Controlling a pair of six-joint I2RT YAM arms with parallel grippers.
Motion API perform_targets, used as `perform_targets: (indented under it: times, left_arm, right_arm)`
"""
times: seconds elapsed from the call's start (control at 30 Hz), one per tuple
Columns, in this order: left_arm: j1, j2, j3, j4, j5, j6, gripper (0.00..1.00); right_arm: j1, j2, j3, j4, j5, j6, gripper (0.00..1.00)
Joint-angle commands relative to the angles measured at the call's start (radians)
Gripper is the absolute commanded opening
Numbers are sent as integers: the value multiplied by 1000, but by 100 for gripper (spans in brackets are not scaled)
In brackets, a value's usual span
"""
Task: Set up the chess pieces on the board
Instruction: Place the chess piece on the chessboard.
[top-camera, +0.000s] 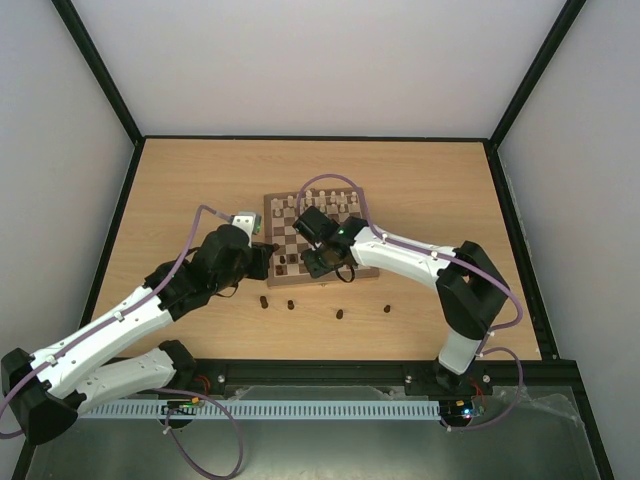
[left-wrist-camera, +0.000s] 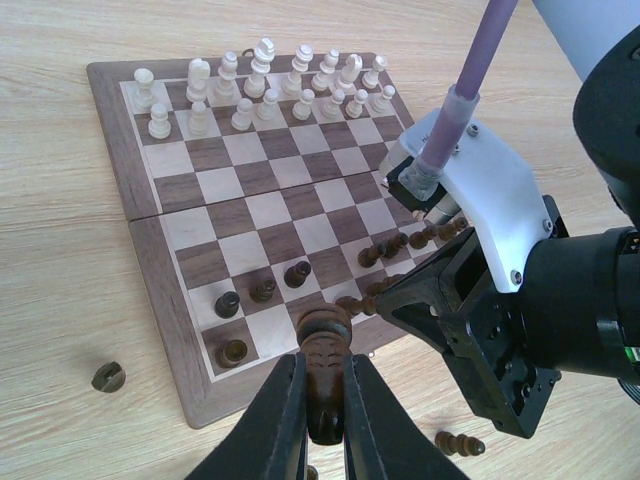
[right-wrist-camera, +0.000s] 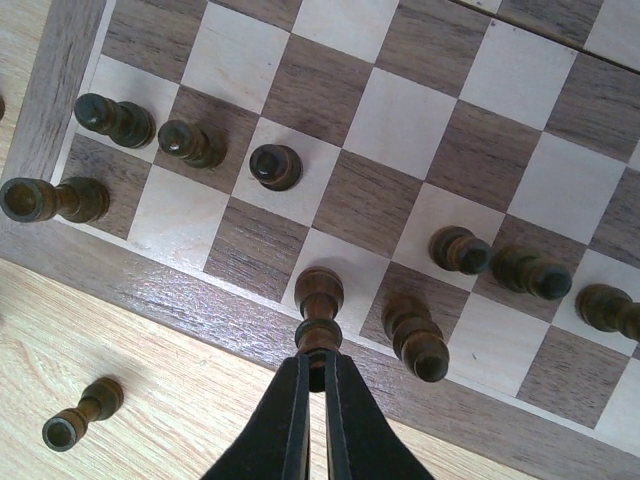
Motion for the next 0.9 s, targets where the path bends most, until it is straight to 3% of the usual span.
perform_targets:
  times: [0.0, 0.67, 0.87]
  left_arm:
    - [6, -5, -12, 18, 2, 11, 4]
    - [7, -8, -13, 20, 5, 11, 4]
    - [6, -8, -10, 16, 7, 12, 4]
  right_arm:
    - [0, 22, 36, -66, 19, -10, 4]
    - [1, 21, 60, -81, 22, -11, 17]
    - [1, -11, 66, -68, 25, -10, 28]
